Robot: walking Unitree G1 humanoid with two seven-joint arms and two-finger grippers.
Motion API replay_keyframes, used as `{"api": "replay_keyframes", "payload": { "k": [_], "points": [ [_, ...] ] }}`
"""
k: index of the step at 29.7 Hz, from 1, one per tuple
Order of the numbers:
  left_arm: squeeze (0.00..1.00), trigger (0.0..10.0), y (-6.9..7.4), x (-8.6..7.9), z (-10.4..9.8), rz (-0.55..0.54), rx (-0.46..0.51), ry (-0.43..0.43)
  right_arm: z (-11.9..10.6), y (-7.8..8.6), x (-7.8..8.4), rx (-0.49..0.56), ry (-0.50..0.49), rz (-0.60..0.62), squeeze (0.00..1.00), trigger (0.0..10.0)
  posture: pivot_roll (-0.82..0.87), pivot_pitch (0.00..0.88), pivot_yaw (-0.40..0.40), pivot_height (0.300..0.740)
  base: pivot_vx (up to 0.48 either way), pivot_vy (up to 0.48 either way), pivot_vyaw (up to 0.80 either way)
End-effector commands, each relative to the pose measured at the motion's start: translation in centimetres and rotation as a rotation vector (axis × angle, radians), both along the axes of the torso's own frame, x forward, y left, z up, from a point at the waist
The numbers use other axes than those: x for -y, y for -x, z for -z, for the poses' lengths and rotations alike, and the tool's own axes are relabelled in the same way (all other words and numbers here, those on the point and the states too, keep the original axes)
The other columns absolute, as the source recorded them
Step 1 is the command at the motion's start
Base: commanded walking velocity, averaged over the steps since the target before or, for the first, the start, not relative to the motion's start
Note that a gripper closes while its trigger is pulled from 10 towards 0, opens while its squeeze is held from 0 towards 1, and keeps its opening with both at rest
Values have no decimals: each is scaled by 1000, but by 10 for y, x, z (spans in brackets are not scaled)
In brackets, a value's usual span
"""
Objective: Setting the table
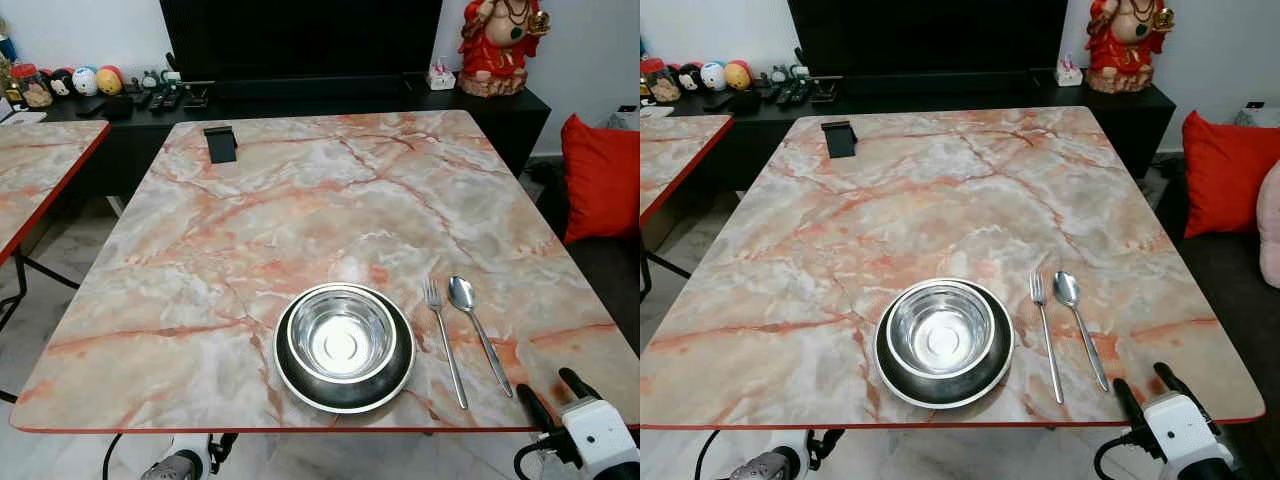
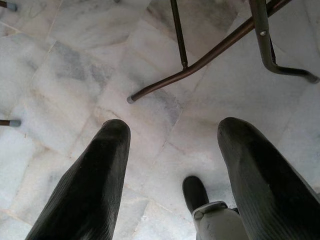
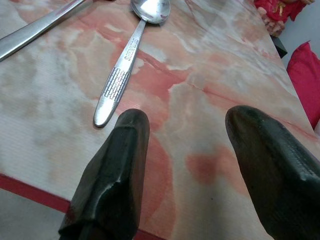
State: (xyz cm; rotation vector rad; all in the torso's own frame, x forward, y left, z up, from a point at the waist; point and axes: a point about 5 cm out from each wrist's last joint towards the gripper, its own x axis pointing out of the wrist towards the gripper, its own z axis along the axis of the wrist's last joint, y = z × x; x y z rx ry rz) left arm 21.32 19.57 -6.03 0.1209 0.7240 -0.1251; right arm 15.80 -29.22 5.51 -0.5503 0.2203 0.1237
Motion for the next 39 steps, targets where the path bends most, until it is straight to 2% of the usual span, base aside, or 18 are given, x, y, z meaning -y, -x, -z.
{"api": "replay_keyframes", "payload": {
  "k": [1, 13, 39],
  "points": [
    [0, 10000, 3, -1, 2, 14, -11, -7, 1, -1, -1, -4, 4, -14, 0, 10000, -87, 0, 26, 740, 0, 0, 0],
    [0, 10000, 3, 0, 2, 16, -12, -5, 2, -2, -10, -11, -32, -52, 0, 10000, -88, 0, 25, 740, 0, 0, 0],
    [0, 10000, 3, 2, 2, 19, -9, -3, 2, -2, -11, -16, -39, -65, 0, 10000, -89, 0, 25, 740, 0, 0, 0]
  ]
}}
